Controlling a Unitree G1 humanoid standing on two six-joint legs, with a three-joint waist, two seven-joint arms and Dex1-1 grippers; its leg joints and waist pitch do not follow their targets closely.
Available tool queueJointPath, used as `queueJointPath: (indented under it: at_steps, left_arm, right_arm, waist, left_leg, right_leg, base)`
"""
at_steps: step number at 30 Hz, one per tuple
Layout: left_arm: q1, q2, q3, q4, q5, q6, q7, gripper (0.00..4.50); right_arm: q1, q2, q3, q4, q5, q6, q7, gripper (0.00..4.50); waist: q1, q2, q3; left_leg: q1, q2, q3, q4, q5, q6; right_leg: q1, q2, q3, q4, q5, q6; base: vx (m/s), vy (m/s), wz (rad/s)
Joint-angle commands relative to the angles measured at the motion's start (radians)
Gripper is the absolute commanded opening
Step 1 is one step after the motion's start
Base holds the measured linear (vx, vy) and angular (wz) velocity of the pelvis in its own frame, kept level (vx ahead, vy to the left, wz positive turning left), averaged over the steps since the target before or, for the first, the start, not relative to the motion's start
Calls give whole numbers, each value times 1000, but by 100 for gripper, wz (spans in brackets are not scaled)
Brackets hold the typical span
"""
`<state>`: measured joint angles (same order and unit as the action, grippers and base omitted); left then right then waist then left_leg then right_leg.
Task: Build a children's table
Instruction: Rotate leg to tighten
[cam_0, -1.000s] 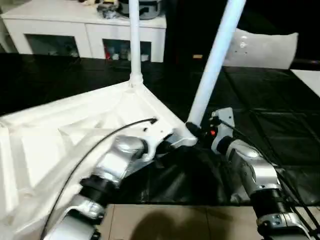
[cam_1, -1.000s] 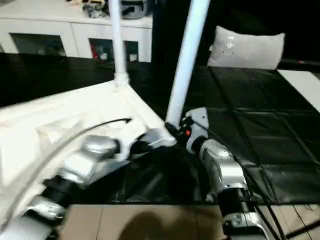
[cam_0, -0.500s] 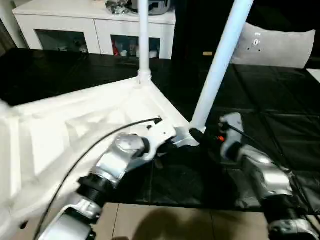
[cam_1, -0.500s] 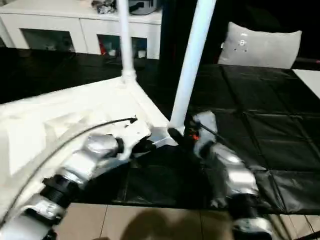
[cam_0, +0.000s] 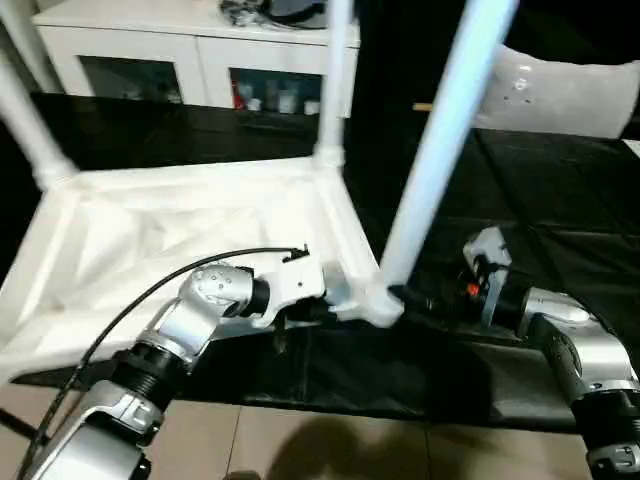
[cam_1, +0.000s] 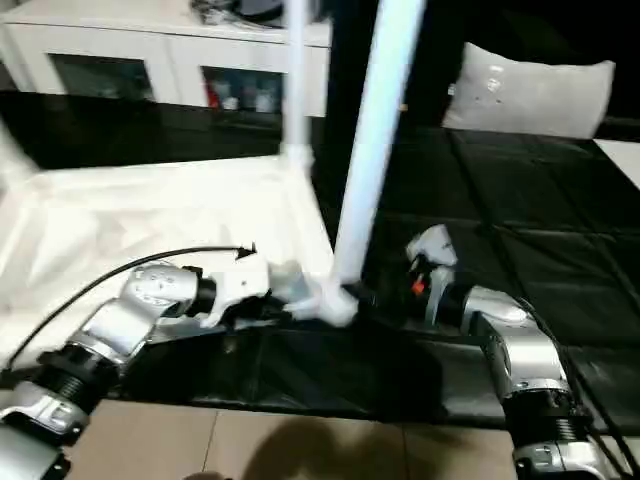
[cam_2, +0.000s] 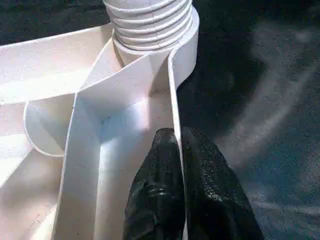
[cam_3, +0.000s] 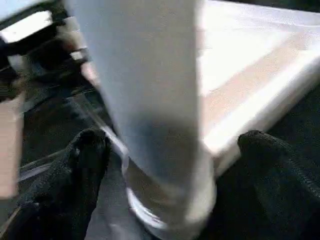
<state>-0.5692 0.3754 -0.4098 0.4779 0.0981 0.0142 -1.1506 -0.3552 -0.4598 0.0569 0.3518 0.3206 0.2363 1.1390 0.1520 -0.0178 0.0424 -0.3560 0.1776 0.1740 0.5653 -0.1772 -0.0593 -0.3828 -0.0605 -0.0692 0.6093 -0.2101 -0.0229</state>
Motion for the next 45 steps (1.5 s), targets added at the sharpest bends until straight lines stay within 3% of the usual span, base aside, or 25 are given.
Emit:
queueJointPath:
  at_steps: [1,8,20,30,31,33,37,39,40,42,43,45]
  left_arm:
    - [0,15,-58,19,21,-16,-63,0]
    - [-1,23,-58,21,3,-53,-105,0]
    - [-1,18,-42,57,9,-86,-93,0]
    - [13,4,-30,46,-8,-52,-91,0]
    - [19,-4,-19,32,-19,-18,-79,0]
    - [24,-23,-2,14,-26,39,-37,0]
    - [22,-100,45,-17,-36,184,106,0]
    - [19,-142,70,-27,-41,240,179,0]
    - [13,-193,101,-34,-45,299,268,0]
    - [6,-241,129,-39,-45,349,351,0]
    - [0,-276,142,-37,-36,377,412,0]
    - [-3,-287,141,-36,-26,380,434,0]
  right_arm:
    - [0,-21,16,-20,5,8,41,419]
    - [-2,-18,53,-20,14,47,95,354]
    - [16,-11,65,-29,8,51,105,259]
    - [62,23,82,-63,7,75,61,213]
    - [61,41,78,-58,-15,97,-8,211]
    - [60,69,59,-53,-35,122,-105,209]
    - [36,166,1,-21,-56,166,-327,204]
    - [17,212,-27,3,-71,173,-431,204]
    - [-6,255,-52,31,-92,178,-544,204]
    - [-24,290,-70,53,-111,184,-641,203]
    - [-34,311,-69,64,-122,181,-680,203]
    - [-36,319,-68,68,-125,174,-692,203]
  waist:
    - [0,0,-52]
    - [6,-6,-53]
    - [15,-3,-54]
    - [18,-5,-52]
    - [14,1,-50]
    - [9,0,-47]
    - [-13,1,-35]
    - [-25,1,-34]
    - [-35,6,-35]
    - [-52,2,-38]
    - [-62,-7,-40]
    - [-59,-2,-42]
  left_leg:
    - [9,65,-18,-57,-188,53]
    - [6,63,-16,-54,-162,58]
    - [7,63,-17,-54,-160,51]
    - [10,64,-18,-57,-184,40]
    - [9,63,-19,-60,-195,33]
    - [11,63,-20,-64,-215,24]
    - [24,60,-28,-72,-340,-15]
    - [21,58,-36,-77,-374,-30]
    - [23,62,-40,-80,-394,-48]
    - [23,57,-42,-78,-402,-49]
    - [20,55,-36,-76,-370,-31]
    - [21,54,-33,-73,-342,-13]
  right_leg:
    - [43,-98,54,-75,-148,-196]
    - [44,-99,53,-72,-140,-197]
    - [43,-97,52,-71,-137,-188]
    - [41,-100,54,-77,-189,-174]
    - [41,-99,54,-77,-202,-174]
    - [39,-99,55,-81,-230,-172]
    - [29,-107,53,-111,-492,-118]
    - [32,-109,49,-115,-558,-94]
    - [29,-107,48,-112,-551,-93]
    - [28,-107,48,-114,-527,-98]
    - [30,-102,52,-113,-467,-108]
    - [30,-102,54,-112,-423,-119]
  base:
    - [0,0,0]
    - [0,0,0]
    - [0,0,0]
    - [0,0,0]
    - [0,0,0]
    - [0,0,0]
    - [0,0,0]
    - [0,0,0]
    - [0,0,0]
    - [0,0,0]
    - [0,0,0]
    - [0,0,0]
